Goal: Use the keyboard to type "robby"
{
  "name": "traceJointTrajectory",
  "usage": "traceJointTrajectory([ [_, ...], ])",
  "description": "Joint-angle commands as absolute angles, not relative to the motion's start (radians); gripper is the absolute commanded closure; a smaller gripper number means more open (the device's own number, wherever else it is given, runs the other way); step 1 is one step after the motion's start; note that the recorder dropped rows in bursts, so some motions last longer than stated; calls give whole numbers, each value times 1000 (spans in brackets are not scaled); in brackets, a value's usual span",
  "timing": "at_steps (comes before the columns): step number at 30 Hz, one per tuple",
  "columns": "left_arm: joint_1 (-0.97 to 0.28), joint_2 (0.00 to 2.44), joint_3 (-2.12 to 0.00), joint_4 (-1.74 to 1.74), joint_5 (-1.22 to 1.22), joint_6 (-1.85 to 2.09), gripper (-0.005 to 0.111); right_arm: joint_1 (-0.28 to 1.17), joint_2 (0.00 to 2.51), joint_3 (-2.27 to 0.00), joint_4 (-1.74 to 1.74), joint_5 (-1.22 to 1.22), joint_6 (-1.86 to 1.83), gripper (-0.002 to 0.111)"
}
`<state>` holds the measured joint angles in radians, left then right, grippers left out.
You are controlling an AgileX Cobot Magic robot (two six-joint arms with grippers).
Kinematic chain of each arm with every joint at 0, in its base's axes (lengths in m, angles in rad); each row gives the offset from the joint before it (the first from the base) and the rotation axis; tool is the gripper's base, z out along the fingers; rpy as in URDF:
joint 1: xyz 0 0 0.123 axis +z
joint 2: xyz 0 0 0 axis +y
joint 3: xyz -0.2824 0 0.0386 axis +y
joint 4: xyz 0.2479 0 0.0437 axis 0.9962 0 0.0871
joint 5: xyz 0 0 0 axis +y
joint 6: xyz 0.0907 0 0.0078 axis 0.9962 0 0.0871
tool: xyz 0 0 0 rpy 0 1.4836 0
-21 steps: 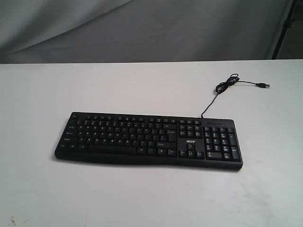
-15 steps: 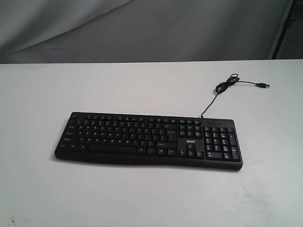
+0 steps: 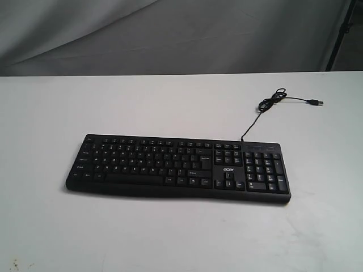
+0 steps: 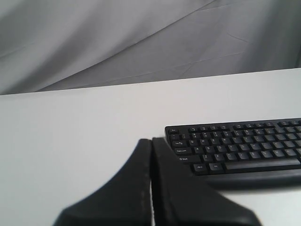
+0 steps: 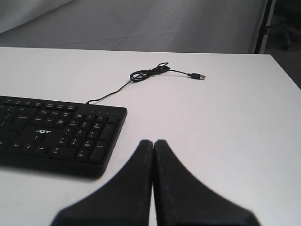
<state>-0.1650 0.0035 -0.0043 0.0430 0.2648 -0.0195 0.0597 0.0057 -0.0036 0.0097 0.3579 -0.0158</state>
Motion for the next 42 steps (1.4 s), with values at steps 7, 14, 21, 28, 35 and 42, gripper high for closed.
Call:
traceJointTrajectory([
  [7,-171,0,0,48,259,-22,107,58,0,0,0,314,-24,108],
  [14,-171,0,0,48,259,-22,107,58,0,0,0,28,-24,108],
  [21,-171,0,0,48,259,-22,107,58,0,0,0,-122,-24,108],
  [28,-171,0,0,48,259,-22,107,60,0,0,143,-356,319,108],
  [35,-171,0,0,48,259,-22,107,60,0,-51,-26,-373,497,108],
  [42,-171,0,0,48,259,-22,107,60,20,-249,-194,-231,652,108],
])
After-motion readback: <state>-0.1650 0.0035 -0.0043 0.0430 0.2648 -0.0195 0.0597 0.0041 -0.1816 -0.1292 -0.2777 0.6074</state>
